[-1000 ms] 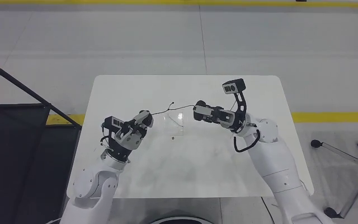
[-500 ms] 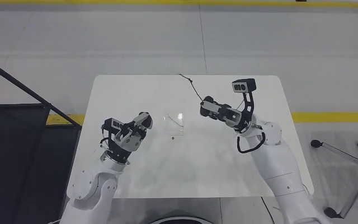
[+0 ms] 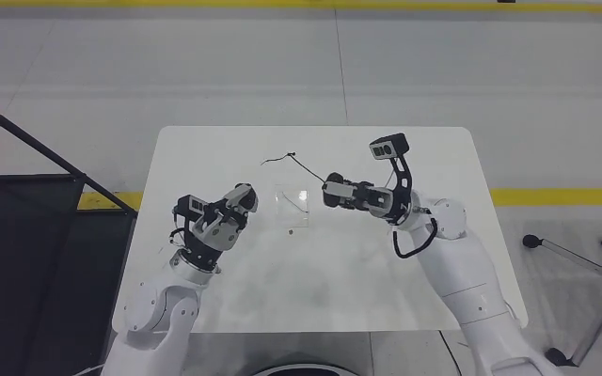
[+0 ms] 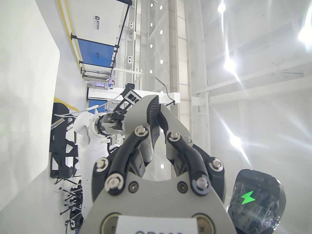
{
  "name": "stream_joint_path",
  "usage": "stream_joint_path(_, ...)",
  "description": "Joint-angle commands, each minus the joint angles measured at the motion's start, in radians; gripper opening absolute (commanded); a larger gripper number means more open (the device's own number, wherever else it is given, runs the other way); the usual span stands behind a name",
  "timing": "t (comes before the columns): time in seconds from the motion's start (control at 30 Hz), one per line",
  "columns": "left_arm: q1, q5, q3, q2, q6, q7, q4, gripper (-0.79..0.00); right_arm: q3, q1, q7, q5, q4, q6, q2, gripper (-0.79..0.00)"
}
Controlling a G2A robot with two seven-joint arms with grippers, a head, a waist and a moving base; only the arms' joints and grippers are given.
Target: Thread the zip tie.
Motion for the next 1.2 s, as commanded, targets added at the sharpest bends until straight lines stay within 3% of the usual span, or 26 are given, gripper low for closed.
stream_joint_path(0.0,-0.007,-0.009,0.01,-0.001,0.0,0.006,-0.01,0.0,-0.019,0.012,0.002,0.002,0.019,0.002,-0.005,-0.785)
stream_joint_path(0.27,-0.039,-0.01,0.04,-0.002,-0.004,0.046,-0.014,-0.003,-0.065,0.043,0.007,0.02,0.062,0.006,-0.018,-0.785)
stream_joint_path(0.6,-0.083,-0.001,0.072,-0.005,0.01,0.109,0.02,-0.206,-0.076,0.046,0.026,0.018,0.061,0.026,-0.017,-0.785)
stream_joint_path(0.7,-0.091,-0.003,0.08,-0.005,0.011,0.117,0.027,-0.342,-0.079,0.048,0.031,0.016,0.061,0.031,-0.016,-0.785)
stream_joint_path(0.9,-0.097,-0.002,0.088,-0.006,0.009,0.126,0.03,-0.477,-0.082,0.05,0.033,0.015,0.061,0.033,-0.015,-0.785)
stream_joint_path(1.1,-0.093,0.002,0.089,-0.004,0.008,0.129,0.028,-0.52,-0.085,0.05,0.033,0.017,0.061,0.033,-0.014,-0.785)
stream_joint_path(1.17,-0.091,0.002,0.089,-0.004,0.008,0.127,0.027,-0.579,-0.086,0.05,0.034,0.017,0.06,0.033,-0.014,-0.785)
